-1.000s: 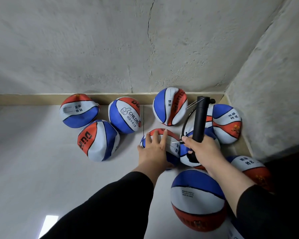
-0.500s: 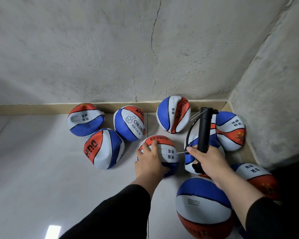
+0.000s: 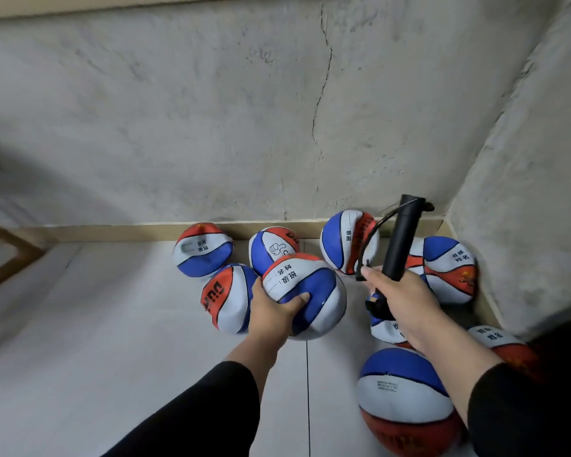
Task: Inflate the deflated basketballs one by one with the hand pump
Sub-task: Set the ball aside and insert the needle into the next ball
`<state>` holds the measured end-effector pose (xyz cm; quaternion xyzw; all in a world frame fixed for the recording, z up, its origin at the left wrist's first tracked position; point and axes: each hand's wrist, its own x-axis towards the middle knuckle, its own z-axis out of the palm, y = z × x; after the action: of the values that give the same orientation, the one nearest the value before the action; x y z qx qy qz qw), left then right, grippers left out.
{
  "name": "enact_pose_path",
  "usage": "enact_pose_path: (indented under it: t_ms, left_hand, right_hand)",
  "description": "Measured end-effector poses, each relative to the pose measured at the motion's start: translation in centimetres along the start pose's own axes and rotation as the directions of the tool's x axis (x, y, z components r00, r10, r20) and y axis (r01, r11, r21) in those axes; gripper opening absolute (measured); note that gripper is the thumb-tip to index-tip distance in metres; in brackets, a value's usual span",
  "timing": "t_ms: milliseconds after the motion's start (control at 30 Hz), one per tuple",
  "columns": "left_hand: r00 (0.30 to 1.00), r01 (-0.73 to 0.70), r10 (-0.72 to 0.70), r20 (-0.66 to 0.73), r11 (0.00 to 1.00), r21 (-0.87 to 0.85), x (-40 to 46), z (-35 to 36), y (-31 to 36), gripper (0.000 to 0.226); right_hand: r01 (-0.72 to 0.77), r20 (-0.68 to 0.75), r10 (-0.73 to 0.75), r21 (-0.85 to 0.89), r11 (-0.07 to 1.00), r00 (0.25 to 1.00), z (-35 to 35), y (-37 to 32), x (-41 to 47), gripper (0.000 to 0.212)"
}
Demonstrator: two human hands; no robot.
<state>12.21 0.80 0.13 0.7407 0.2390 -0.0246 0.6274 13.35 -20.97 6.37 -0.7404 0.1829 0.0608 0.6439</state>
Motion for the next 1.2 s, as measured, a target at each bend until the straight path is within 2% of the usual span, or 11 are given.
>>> enact_pose_path:
  t_ms: [133, 267, 367, 433, 500, 533, 600, 767, 900, 1100, 1200]
  left_hand:
    - [0.994, -0.112, 0.113, 0.002, 0.985, -0.132, -3.8, -3.3, 4.8, 0.066]
    - [0.986, -0.169, 0.168, -0.021, 0.959, -0.226, -9.2, -7.2, 10.7, 0.086]
    - [0.953, -0.299, 0.301, -0.033, 0.920, -0.254, -14.2, -8.8, 16.8, 0.088]
    - [0.912, -0.405, 0.405, -0.062, 0.870, -0.282, -17.4, -10.0, 19.1, 0.084]
    - [0.888, -0.444, 0.459, -0.023, 0.843, -0.305, -19.7, -12.4, 20.5, 0.078]
    - [0.881, -0.455, 0.472, -0.014, 0.840, -0.296, -20.2, -12.7, 21.3, 0.073]
    - [0.890, -0.419, 0.456, 0.002, 0.819, -0.393, -20.6, -12.5, 22.3, 0.073]
    - [0.954, -0.236, 0.289, 0.081, 0.889, -0.392, -22.1, -13.5, 23.0, 0.088]
    - [0.931, -0.311, 0.355, 0.081, 0.891, -0.330, -22.0, -13.3, 22.8, 0.113]
    - [0.945, -0.295, 0.327, 0.015, 0.868, -0.400, -21.4, -12.1, 23.0, 0.060]
    - [0.948, -0.276, 0.316, 0.035, 0.872, -0.404, -21.4, -11.9, 23.2, 0.053]
  right_hand:
    - [0.002, 0.075, -0.019, 0.219, 0.976, 0.997, 0.9, -3.4, -2.9, 0.034]
    - [0.044, 0.188, -0.108, 0.316, 0.948, 0.976, 1.4, -8.8, -7.7, 0.058]
    - [0.128, 0.199, -0.228, 0.417, 0.900, 0.953, 0.6, -13.6, -12.4, 0.033]
    - [0.196, 0.206, -0.320, 0.463, 0.864, 0.925, -0.5, -15.9, -15.4, 0.035]
    - [0.303, 0.179, -0.392, 0.383, 0.873, 0.902, 0.4, -17.4, -18.4, 0.034]
    - [0.311, 0.179, -0.417, 0.428, 0.848, 0.891, -0.5, -18.4, -19.2, 0.028]
    - [0.259, 0.163, -0.386, 0.505, 0.823, 0.908, -1.8, -18.9, -20.3, 0.029]
    - [0.304, 0.130, -0.400, 0.457, 0.836, 0.907, -2.4, -19.2, -23.3, 0.077]
    - [0.333, 0.173, -0.484, 0.530, 0.780, 0.858, -2.8, -19.8, -24.3, 0.062]
    - [0.419, 0.161, -0.565, 0.516, 0.747, 0.809, -3.3, -20.7, -23.9, 0.054]
    - [0.390, 0.148, -0.564, 0.582, 0.714, 0.812, -3.3, -20.9, -23.3, 0.063]
